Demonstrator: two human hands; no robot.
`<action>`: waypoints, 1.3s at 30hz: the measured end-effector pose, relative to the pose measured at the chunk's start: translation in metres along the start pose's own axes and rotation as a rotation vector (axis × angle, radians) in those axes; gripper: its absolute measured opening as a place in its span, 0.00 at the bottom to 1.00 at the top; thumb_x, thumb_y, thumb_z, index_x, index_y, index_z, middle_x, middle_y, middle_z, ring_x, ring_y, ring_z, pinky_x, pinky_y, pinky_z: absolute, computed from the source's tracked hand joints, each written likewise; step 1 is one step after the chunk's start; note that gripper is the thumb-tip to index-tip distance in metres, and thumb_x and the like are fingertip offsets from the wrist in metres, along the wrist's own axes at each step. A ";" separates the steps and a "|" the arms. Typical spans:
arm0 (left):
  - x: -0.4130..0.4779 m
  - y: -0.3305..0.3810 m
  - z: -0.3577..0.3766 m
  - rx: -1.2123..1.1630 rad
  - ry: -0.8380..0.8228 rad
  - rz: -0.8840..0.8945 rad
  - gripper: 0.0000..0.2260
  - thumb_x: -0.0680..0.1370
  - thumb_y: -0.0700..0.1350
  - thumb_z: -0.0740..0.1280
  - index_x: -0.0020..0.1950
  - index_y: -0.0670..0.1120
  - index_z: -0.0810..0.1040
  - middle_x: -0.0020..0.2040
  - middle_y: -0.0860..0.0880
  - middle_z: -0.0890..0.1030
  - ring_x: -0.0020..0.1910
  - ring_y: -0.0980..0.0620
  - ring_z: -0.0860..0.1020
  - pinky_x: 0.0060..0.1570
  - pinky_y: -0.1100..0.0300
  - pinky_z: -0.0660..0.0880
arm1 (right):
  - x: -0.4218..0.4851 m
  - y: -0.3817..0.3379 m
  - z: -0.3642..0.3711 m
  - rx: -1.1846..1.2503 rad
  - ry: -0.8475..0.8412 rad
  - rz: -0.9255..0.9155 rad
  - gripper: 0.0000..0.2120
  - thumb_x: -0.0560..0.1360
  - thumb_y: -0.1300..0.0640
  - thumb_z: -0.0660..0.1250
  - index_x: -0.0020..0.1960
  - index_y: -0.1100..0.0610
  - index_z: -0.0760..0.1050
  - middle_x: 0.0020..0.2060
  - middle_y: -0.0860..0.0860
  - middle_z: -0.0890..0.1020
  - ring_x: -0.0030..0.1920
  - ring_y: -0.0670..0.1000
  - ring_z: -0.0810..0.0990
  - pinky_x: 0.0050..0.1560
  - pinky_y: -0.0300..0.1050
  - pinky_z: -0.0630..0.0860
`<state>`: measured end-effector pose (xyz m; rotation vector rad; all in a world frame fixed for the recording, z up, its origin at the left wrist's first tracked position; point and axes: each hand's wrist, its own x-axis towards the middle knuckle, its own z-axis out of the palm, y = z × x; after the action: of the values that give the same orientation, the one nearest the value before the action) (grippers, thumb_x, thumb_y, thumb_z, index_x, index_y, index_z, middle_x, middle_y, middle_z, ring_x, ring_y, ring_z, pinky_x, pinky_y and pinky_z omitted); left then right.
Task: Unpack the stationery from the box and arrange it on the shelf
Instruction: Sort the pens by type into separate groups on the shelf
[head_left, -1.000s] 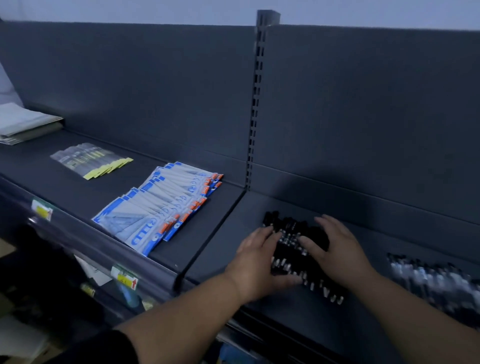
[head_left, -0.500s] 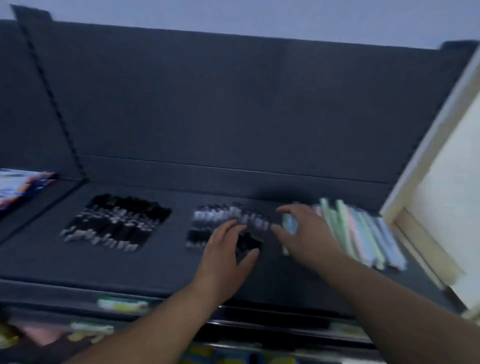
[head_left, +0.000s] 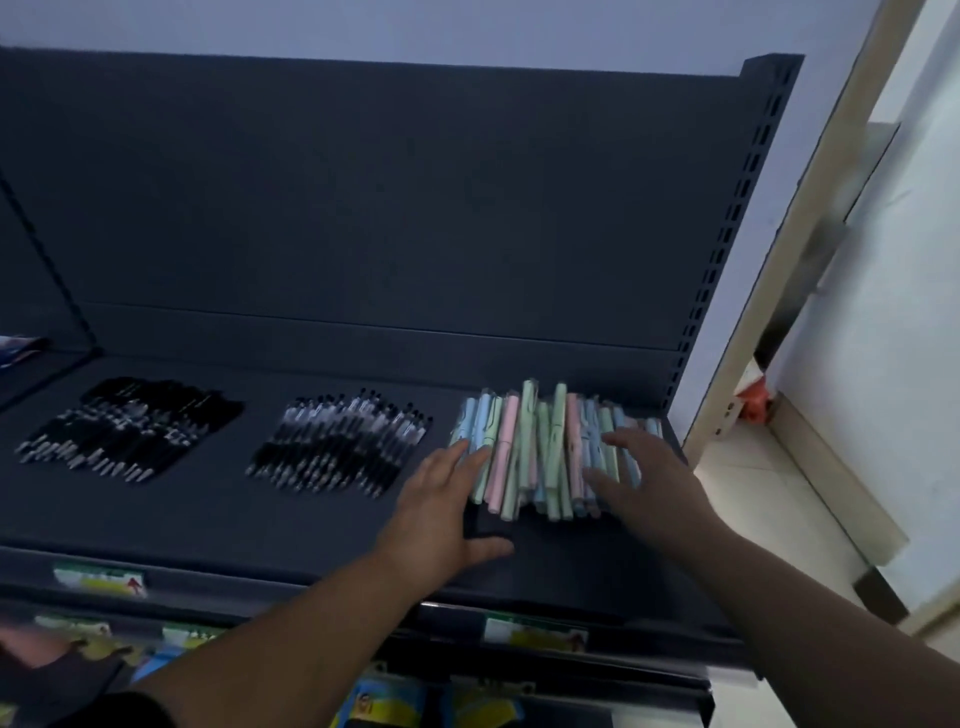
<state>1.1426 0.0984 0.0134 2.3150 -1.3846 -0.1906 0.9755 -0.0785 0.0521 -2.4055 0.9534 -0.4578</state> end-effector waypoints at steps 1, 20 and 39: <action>0.004 0.000 0.003 0.009 -0.008 0.001 0.45 0.69 0.64 0.70 0.78 0.57 0.47 0.78 0.55 0.47 0.77 0.52 0.45 0.75 0.51 0.50 | 0.004 -0.001 0.003 -0.014 -0.027 -0.024 0.26 0.75 0.42 0.66 0.71 0.49 0.67 0.73 0.47 0.66 0.71 0.50 0.66 0.65 0.42 0.63; 0.068 -0.017 -0.001 -0.144 -0.040 0.091 0.52 0.63 0.67 0.73 0.77 0.59 0.44 0.77 0.59 0.43 0.75 0.60 0.42 0.75 0.59 0.45 | 0.127 -0.027 0.041 -0.197 -0.237 -0.143 0.38 0.74 0.32 0.59 0.77 0.48 0.55 0.77 0.47 0.58 0.76 0.49 0.57 0.76 0.51 0.54; 0.083 0.012 0.014 0.042 0.042 0.220 0.44 0.66 0.65 0.71 0.77 0.55 0.57 0.77 0.54 0.54 0.77 0.53 0.46 0.73 0.63 0.40 | 0.124 -0.004 0.027 -0.172 -0.237 -0.133 0.37 0.75 0.34 0.59 0.77 0.48 0.54 0.77 0.46 0.59 0.76 0.48 0.57 0.76 0.55 0.52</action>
<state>1.1690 0.0179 0.0146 2.1658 -1.6221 -0.0452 1.0769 -0.1542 0.0476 -2.6166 0.7587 -0.1352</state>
